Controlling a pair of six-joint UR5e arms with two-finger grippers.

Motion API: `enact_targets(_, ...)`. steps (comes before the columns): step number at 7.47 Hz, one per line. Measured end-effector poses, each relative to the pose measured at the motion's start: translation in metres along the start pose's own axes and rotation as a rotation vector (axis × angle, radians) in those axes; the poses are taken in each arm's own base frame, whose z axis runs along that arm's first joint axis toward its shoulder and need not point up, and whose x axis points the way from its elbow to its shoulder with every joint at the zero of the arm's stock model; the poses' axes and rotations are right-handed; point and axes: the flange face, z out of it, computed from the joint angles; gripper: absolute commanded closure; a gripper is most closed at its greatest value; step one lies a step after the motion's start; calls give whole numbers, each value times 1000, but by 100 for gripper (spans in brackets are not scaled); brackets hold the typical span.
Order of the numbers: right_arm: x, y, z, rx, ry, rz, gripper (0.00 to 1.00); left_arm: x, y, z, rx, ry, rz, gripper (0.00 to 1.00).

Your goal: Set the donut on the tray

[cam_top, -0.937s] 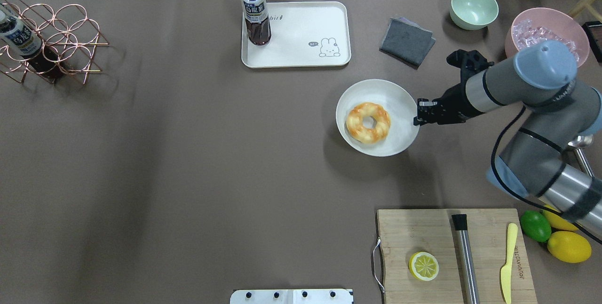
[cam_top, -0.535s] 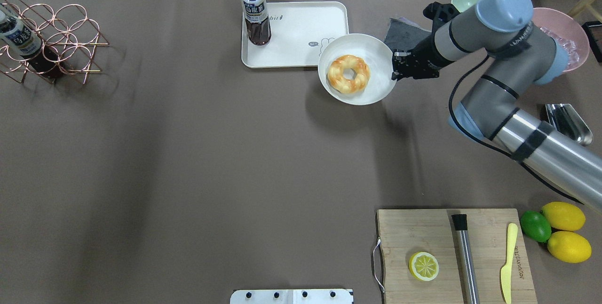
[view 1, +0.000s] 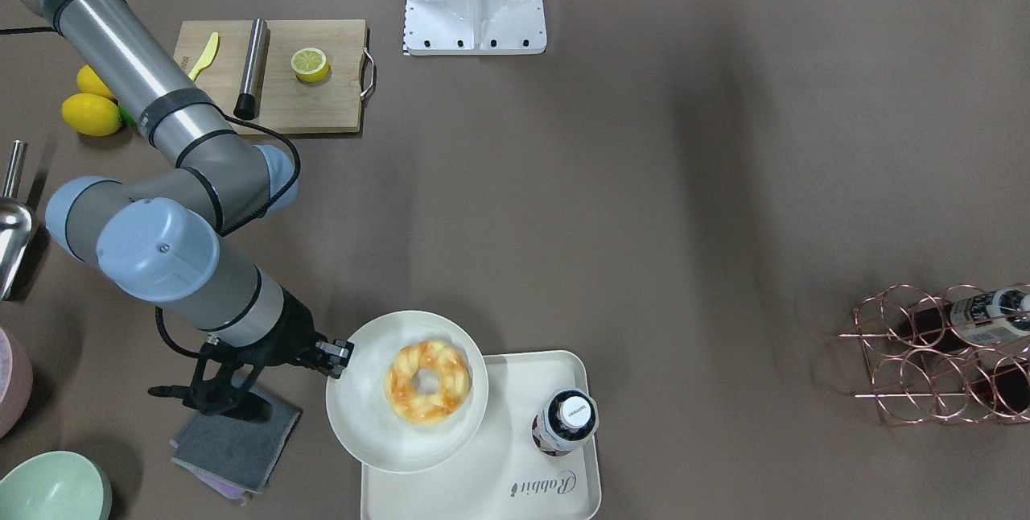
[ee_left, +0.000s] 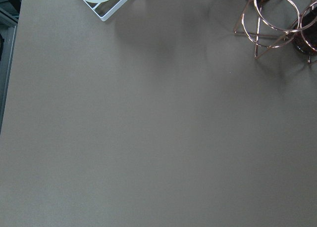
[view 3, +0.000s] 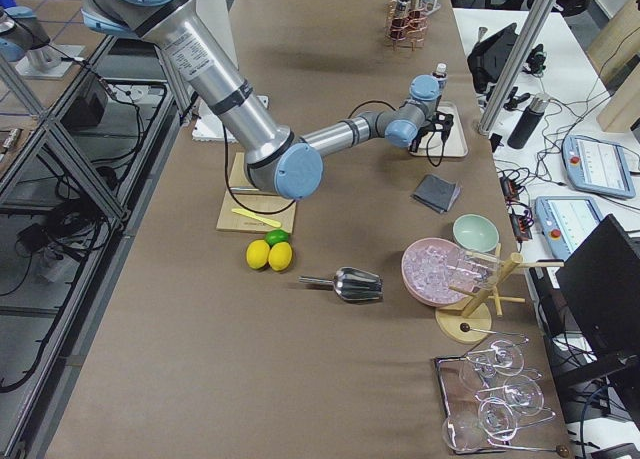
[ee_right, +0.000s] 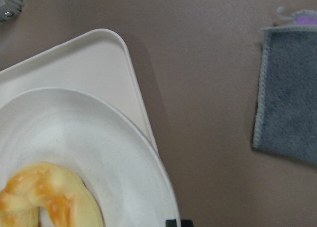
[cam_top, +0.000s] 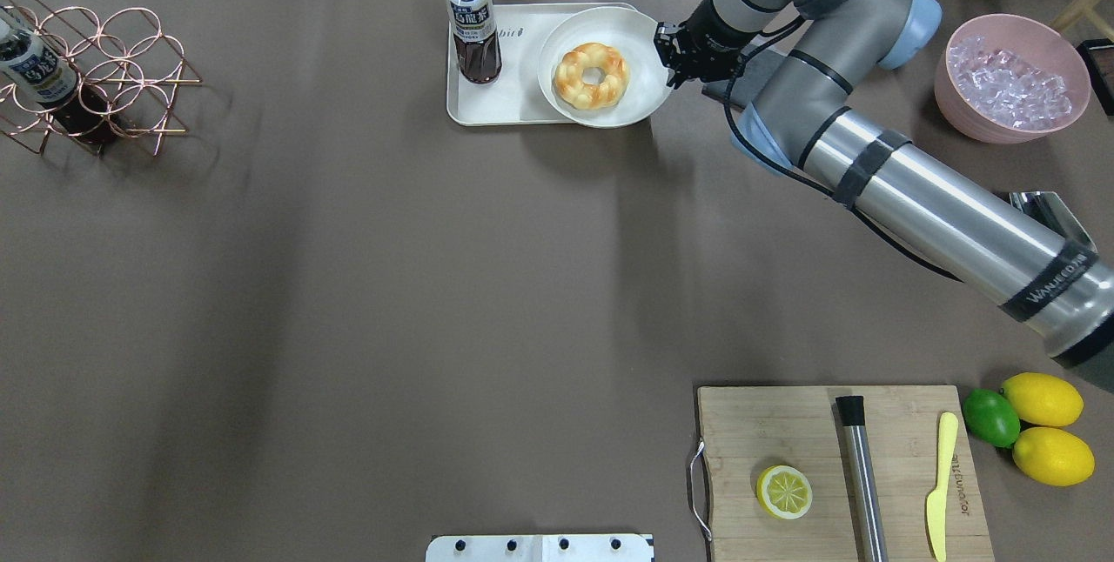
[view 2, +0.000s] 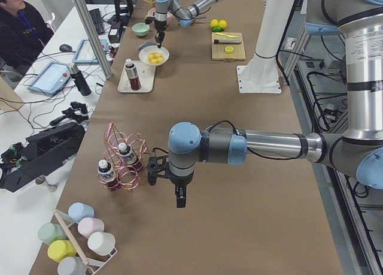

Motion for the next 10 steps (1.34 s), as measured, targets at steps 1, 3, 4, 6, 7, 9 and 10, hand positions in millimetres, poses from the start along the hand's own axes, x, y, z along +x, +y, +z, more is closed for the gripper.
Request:
enact_targets(1,-21,-12,7,7,21,10,100,0,0,0,2,0,0,2)
enact_targets(3,-51,-22,20,24,28,4,100,-1,0,0,1,0,-1,2)
enact_targets(4,-59,-25,29,37,21,-6,100,-1,0,0,1,0,-1,2)
enact_targets(6,-65,-27,38,50,18,-13,0,-1,-2,0,2,0,0,2)
enact_targets(7,-66,-26,40,55,18,-17,0,0,-3,0,2,0,0,2)
enact_targets(9,-70,-22,44,77,24,-25,0,0,-4,0,1,0,0,2)
enact_targets(10,-71,-22,45,81,24,-27,0,0,-4,0,1,0,0,2)
